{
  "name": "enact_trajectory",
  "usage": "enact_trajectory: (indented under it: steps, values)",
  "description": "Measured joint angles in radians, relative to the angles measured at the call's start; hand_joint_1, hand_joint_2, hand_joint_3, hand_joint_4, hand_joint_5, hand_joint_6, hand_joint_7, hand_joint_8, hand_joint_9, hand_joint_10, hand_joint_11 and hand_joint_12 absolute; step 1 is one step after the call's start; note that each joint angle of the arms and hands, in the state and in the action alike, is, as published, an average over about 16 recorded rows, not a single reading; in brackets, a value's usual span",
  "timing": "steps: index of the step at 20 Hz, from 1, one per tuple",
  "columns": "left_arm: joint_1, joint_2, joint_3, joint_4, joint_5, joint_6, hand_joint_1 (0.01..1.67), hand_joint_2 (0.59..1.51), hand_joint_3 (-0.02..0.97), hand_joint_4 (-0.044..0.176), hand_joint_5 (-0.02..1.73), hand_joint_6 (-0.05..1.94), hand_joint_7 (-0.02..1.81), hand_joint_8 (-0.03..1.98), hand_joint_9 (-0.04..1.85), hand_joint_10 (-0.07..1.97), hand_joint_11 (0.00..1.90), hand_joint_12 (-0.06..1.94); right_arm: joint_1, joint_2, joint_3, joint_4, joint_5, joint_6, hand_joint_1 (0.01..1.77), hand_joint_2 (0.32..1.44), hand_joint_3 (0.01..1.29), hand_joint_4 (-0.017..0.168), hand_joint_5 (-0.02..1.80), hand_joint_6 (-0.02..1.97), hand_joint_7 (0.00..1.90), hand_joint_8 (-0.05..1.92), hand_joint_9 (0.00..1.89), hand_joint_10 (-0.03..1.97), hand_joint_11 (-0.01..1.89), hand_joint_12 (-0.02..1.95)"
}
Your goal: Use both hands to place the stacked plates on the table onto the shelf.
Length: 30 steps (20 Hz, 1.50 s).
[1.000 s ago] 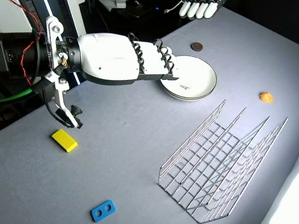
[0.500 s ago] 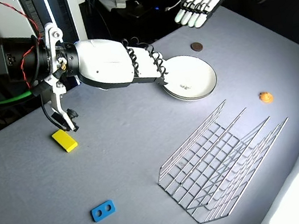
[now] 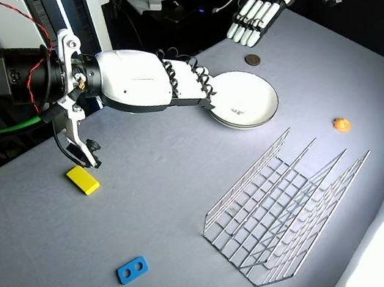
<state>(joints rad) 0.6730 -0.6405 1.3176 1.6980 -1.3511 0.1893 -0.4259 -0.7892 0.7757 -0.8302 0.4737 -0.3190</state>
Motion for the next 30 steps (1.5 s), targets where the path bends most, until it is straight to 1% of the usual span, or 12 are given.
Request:
enact_trajectory:
  steps: [4, 8, 14, 17, 20, 25, 30]
  values:
    - [0.033, -0.01, -0.015, 0.04, 0.057, -0.007, 0.01, 1.122, 0.013, 0.005, 0.02, -0.01, 0.02, -0.01, 0.02, 0.0, 0.01, -0.01, -0.003, 0.0, 0.0, 0.0, 0.006, -0.006, 1.08, 0.97, 0.02, 0.001, 0.02, 0.02, 0.02, 0.01, 0.02, 0.0, 0.02, 0.36]
    - [0.062, -0.022, -0.039, 0.055, 0.131, -0.016, 0.02, 1.124, 0.013, 0.004, 0.02, -0.01, 0.02, -0.01, 0.02, 0.0, 0.01, -0.01, -0.006, 0.0, 0.0, -0.001, 0.012, -0.012, 1.07, 0.97, 0.02, 0.001, 0.02, 0.02, 0.02, 0.01, 0.02, 0.0, 0.02, 0.37]
    - [0.095, -0.04, -0.071, 0.057, 0.255, -0.031, 0.02, 1.125, 0.013, 0.004, 0.02, -0.01, 0.02, -0.01, 0.02, 0.0, 0.02, -0.01, -0.009, 0.0, -0.001, -0.001, 0.018, -0.019, 1.09, 0.97, 0.02, 0.001, 0.02, 0.02, 0.02, 0.01, 0.02, 0.0, 0.02, 0.38]
    - [0.11, -0.046, -0.078, 0.055, 0.318, -0.036, 0.02, 1.124, 0.013, 0.004, 0.02, -0.01, 0.02, -0.01, 0.02, 0.0, 0.02, -0.01, -0.01, 0.0, -0.001, -0.002, 0.021, -0.02, 1.09, 0.98, 0.02, 0.001, 0.02, 0.02, 0.02, 0.01, 0.02, 0.0, 0.02, 0.37]
    - [0.123, -0.05, -0.079, 0.047, 0.369, -0.038, 0.02, 1.122, 0.013, 0.004, 0.02, -0.01, 0.02, -0.01, 0.02, 0.0, 0.02, -0.01, -0.01, 0.0, -0.001, -0.002, 0.022, -0.021, 1.1, 0.98, 0.02, 0.001, 0.02, 0.02, 0.02, 0.01, 0.02, 0.0, 0.02, 0.38]
    - [0.142, -0.053, -0.077, 0.033, 0.433, -0.039, 0.02, 1.12, 0.013, 0.001, 0.01, -0.01, 0.01, -0.01, 0.02, 0.0, 0.02, -0.01, -0.012, 0.0, -0.001, -0.001, 0.023, -0.022, 1.1, 0.99, 0.02, 0.001, 0.02, 0.02, 0.02, 0.01, 0.02, 0.0, 0.02, 0.35]
    - [0.157, -0.056, -0.074, 0.029, 0.462, -0.04, 0.02, 1.12, 0.013, 0.0, 0.0, -0.01, 0.02, -0.01, 0.02, 0.0, 0.02, -0.01, -0.013, 0.0, -0.001, -0.001, 0.023, -0.025, 1.08, 1.0, 0.02, 0.001, 0.01, 0.02, 0.02, 0.01, 0.02, 0.0, 0.02, 0.3]
